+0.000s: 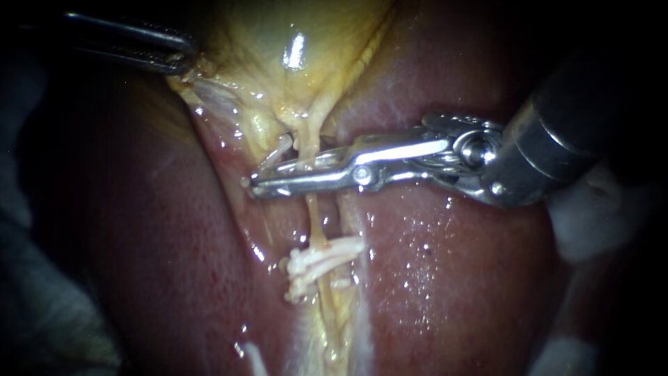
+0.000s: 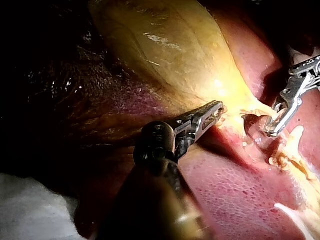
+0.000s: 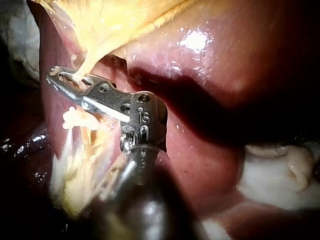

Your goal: Clipping third clip right tube

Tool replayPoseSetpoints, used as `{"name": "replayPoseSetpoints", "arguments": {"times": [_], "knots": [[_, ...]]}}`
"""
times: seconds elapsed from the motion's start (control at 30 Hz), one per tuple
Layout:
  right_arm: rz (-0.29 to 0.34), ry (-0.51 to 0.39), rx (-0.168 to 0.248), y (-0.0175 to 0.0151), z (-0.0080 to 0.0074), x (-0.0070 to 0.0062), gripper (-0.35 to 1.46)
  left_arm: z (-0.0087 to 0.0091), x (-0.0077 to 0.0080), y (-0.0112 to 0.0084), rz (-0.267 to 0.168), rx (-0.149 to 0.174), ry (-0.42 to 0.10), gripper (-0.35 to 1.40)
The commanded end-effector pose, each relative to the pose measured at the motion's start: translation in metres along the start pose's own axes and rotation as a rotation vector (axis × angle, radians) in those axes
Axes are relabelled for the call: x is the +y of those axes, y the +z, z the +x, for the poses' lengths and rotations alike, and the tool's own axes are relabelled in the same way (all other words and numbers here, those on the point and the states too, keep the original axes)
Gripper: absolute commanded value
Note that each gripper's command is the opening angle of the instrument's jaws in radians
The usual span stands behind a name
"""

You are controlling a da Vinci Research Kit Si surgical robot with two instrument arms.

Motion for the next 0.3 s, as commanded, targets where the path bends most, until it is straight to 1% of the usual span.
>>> {"name": "replayPoseSetpoints", "arguments": {"times": [0.03, 0.3], "knots": [[0.000, 0.000, -0.001, 0.0000, 0.0000, 0.0000, -0.35, 0.0000, 0.0000, 0.0000, 0.000, 0.000, 0.000, -0.35], [0.000, 0.000, -0.001, 0.0000, -0.0001, 0.0000, -0.35, 0.0000, 0.0000, 0.0000, 0.000, 0.000, 0.000, -0.35]]}}
